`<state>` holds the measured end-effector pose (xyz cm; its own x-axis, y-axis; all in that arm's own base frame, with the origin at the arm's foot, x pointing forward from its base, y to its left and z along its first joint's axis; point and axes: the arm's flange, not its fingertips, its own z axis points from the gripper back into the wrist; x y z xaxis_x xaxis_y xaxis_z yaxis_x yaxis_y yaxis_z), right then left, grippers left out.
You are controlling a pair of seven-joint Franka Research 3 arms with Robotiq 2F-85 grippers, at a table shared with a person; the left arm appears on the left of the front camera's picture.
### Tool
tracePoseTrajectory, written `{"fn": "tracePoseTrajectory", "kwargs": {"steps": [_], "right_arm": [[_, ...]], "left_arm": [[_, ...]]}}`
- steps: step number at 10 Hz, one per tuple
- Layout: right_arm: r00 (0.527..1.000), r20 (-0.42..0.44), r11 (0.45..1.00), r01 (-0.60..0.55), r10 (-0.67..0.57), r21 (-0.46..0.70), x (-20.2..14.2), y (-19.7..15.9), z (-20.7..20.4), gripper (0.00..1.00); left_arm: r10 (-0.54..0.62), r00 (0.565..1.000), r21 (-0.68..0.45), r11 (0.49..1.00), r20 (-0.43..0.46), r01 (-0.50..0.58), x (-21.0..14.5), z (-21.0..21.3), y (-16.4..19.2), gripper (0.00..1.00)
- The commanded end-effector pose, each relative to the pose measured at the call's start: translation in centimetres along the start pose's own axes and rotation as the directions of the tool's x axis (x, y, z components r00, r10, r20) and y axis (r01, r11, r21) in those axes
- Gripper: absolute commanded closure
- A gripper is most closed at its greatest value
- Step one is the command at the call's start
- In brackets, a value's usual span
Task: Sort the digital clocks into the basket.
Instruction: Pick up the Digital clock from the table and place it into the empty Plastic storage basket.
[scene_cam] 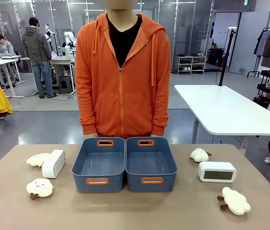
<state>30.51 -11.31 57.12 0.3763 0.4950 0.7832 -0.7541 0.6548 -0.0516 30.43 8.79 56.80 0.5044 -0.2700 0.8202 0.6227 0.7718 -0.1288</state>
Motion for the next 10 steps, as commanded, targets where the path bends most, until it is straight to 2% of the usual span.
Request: {"fn": "tracePoseTrajectory", "kwargs": {"steps": [1,2,10], "right_arm": [[0.999,0.004,0.999,0.043,-0.043,-0.018,0.8,-0.5,-1.7,0.0],[1.0,0.0,1.0,0.0,0.0,0.0,0.0,0.0,0.0,0.0],[1.0,0.0,1.0,0.0,0.0,0.0,0.0,0.0,0.0,0.0]], "left_arm": [[0.06,0.993,0.047,0.997,0.104,-0.065,-0.8,-2.1,-0.5,0.0],[0.0,1.0,0.0,1.0,0.0,0.0,0.0,0.0,0.0,0.0],[0.0,1.0,0.0,1.0,0.0,0.0,0.0,0.0,0.0,0.0]]}}
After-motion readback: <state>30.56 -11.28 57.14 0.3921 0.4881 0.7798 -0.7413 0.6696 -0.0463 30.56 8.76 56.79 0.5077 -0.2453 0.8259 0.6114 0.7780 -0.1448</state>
